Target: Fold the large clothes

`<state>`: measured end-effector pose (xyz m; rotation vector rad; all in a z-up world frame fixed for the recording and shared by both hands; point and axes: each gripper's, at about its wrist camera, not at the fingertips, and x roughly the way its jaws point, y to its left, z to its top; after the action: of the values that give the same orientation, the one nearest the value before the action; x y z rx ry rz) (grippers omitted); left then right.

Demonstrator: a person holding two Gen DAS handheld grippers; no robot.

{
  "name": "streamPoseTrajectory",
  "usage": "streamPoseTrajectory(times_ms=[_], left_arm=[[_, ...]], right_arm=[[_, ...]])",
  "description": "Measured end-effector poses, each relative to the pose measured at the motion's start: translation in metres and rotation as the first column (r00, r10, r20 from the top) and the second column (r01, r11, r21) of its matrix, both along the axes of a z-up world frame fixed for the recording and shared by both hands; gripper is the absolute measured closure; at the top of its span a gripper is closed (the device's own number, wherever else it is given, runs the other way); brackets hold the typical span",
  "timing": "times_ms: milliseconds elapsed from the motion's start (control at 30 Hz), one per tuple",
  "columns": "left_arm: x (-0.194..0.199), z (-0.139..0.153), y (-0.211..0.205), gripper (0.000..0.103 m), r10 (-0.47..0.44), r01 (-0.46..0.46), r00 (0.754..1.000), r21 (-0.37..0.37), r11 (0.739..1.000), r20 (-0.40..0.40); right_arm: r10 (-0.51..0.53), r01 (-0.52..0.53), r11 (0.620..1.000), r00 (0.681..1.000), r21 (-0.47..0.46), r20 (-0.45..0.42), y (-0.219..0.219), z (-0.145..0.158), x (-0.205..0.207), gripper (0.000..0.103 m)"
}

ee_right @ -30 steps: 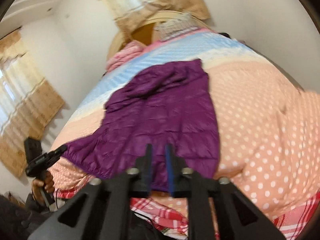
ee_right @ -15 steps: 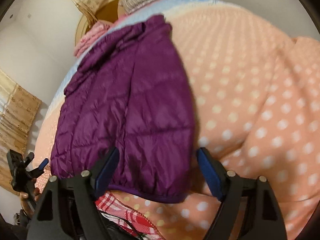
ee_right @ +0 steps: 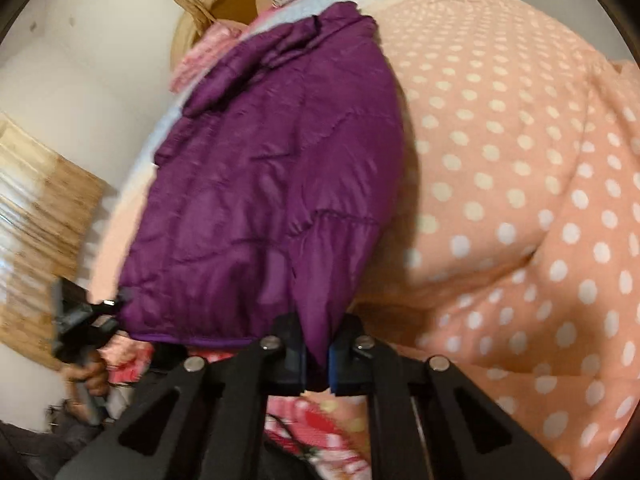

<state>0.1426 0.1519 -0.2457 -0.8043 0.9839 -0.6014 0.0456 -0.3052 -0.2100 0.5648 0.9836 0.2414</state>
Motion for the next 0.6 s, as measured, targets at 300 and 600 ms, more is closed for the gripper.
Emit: streamPoseTrajectory(times_ms=[300,600], left_arm=[[-0.011,0.074,-0.002,0.1,-0.128,0.141,0.96,-0.038,0.989,0.247],[-0.044,0.159,0.03,0.1,-0.164,0.201,0.899,-0.05,0.978,0.407]], right_arm=[[0.028,-0.054,0.983,0.988,0.173,0.153,0.006,0.044,-0.02,0.094],[0.015,-0.119,0.952,0.938,0.281,0.347,0.005,0.115,-0.061,0.094]])
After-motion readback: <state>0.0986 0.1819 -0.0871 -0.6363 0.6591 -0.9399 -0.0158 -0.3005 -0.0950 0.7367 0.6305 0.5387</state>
